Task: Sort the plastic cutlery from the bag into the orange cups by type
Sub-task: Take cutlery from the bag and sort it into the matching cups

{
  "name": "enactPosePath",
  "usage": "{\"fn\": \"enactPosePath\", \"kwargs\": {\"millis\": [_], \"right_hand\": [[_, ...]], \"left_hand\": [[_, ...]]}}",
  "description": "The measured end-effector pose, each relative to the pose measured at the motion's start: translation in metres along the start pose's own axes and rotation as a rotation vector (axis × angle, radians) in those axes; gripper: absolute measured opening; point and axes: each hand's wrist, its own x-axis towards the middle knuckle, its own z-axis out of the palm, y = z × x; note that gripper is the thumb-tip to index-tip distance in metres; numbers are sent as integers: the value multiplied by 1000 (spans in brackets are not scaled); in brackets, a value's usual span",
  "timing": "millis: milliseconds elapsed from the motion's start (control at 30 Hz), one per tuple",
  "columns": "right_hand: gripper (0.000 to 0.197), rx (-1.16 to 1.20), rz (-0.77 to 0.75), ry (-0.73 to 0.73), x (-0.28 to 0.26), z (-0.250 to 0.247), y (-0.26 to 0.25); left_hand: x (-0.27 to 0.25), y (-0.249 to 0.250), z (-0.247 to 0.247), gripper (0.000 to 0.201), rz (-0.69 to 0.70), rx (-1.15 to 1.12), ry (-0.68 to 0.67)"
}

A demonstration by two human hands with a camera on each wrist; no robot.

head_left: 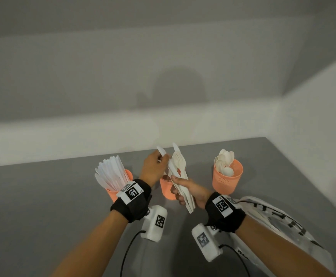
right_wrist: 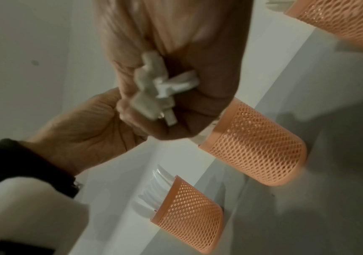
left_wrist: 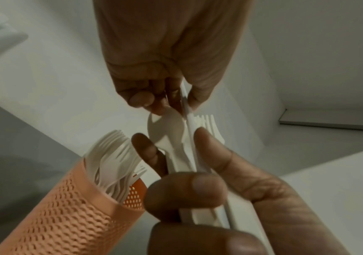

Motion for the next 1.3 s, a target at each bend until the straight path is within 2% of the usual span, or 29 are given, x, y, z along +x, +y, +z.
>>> {"fn": "enactPosePath", "kwargs": {"millis": [67,167,233,333,400,467,500,567,667,800,1000,1100,1200,1300], "right_hand": [[28,-3,-20,16,1,0,0],[29,-16,-43,48,2,-2,2],[23,-30,-43,66,3,-5,6],[26,-51,-34,110,7,-9,10],[19,-95,-43,132,6,-8,8],[5,-160,-64,149,6,-7,7],[11,-200,-70,171,6,-6,6],[7,-303,-103,225,9,-4,7],[30,-475,-215,308,15,-2,8],[37,-540,-238,350,16,-3,10],[29,-569,-257,327,15,-7,9],[22,-537,-265,335,16,-8,12],[22,-496,-259,327,17,-7,14],[16,-465,-213,264,14,-7,8]], "left_hand": [[-1,6,-3,21,4,-105,77],[-1,22,-15,19,-54,-394,225],[3,33,-28,21,-65,-568,315],[13,42,-41,25,-63,-587,392],[16,40,-41,23,-100,-492,334],[14,34,-35,19,-185,-390,199],[11,31,-31,20,-230,-345,130],[5,26,-22,29,-281,-272,47],[-2,25,-10,32,-260,-236,45],[-2,22,-3,22,-236,-212,77],[8,25,-2,10,-206,-285,195],[12,26,-2,11,-234,-351,129],[12,28,-1,25,-169,-325,70],[15,30,-4,33,-148,-372,113]]}}
